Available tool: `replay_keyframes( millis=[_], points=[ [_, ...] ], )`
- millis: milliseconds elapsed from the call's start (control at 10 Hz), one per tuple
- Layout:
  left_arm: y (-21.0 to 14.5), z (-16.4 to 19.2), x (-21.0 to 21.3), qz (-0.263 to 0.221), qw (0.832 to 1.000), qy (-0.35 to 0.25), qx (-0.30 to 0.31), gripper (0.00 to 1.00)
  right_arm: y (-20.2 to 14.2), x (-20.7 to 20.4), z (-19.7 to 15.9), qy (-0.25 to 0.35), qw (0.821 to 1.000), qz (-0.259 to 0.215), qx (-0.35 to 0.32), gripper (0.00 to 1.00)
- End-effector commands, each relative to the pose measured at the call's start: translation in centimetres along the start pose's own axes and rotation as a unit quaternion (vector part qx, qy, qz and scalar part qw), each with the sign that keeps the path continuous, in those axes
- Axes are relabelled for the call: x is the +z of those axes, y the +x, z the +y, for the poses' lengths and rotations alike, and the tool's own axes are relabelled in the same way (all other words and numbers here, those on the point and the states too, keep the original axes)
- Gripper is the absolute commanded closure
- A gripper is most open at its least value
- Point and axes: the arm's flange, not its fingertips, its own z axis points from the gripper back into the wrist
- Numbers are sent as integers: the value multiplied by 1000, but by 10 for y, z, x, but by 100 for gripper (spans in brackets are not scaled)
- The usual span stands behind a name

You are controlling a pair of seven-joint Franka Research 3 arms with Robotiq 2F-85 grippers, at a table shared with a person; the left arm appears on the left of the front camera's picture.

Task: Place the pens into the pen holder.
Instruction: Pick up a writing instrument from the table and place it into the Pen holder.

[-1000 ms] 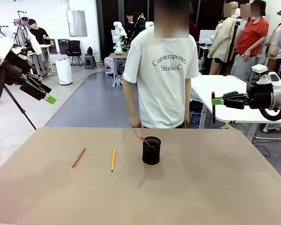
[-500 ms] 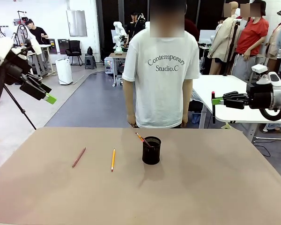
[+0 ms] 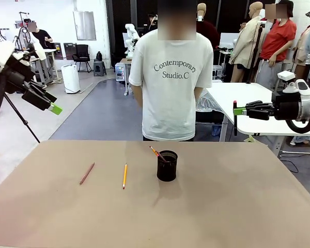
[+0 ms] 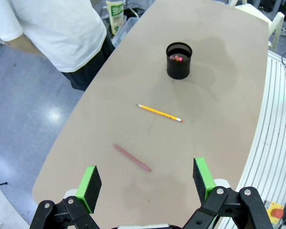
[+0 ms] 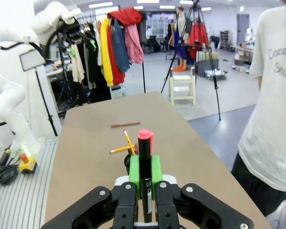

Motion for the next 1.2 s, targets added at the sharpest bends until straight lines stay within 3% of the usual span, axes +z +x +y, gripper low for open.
replay_keyframes(
  millis=[0, 300, 700, 1100],
  points=[
    [-1, 0, 1, -3, 1000, -2, -4, 0, -7, -17, -13, 29, 998, -56, -2, 100],
    [-1, 0, 1, -3, 1000, -2, -4, 0, -40, -61, -14, 67, 992, -103, -4, 100],
    [-1, 0, 1, -3, 1000, -2, -4, 0, -87, -121, -23, 122, 985, -120, 29, 100],
    [-1, 0, 1, -3, 1000, -2, -4, 0, -94, -168, -40, 140, 983, -113, 40, 100]
  ],
)
